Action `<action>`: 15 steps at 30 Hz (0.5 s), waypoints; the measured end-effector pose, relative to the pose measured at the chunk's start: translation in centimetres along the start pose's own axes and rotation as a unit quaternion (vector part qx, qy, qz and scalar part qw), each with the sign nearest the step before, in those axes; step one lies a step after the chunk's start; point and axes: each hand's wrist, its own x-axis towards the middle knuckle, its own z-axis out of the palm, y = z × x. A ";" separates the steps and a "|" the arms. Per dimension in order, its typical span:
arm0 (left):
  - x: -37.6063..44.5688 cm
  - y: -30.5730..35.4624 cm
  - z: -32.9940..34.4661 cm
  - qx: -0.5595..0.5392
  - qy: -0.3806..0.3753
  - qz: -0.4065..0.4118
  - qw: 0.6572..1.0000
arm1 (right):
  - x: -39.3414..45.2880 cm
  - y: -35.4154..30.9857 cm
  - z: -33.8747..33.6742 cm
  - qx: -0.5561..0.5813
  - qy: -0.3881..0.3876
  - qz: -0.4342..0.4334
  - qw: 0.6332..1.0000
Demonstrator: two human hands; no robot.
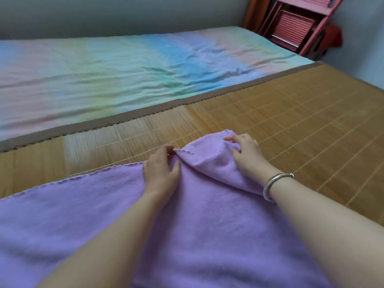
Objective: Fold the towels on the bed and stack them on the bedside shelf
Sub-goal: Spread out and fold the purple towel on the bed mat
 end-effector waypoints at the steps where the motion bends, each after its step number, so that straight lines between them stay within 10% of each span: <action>1: -0.1 -0.5 0.0 0.008 -0.001 0.023 1.000 | 0.1 -0.2 0.1 -0.051 -0.018 -0.023 0.998; 5: -0.4 -0.1 0.4 0.049 0.011 0.012 0.999 | 0.9 -1.3 -0.9 -0.131 -0.010 -0.004 0.991; 9: -0.8 3.5 0.6 0.114 0.022 -0.017 0.993 | 3.1 -1.8 -2.6 0.043 0.101 0.145 0.983; 12: -1.8 5.4 1.6 0.137 -0.094 0.074 0.983 | 3.3 -0.5 -2.7 0.150 -0.010 0.151 0.977; 15: -2.1 4.3 2.6 0.223 -0.232 0.083 0.943 | 0.2 2.6 -2.9 0.177 0.051 0.139 0.973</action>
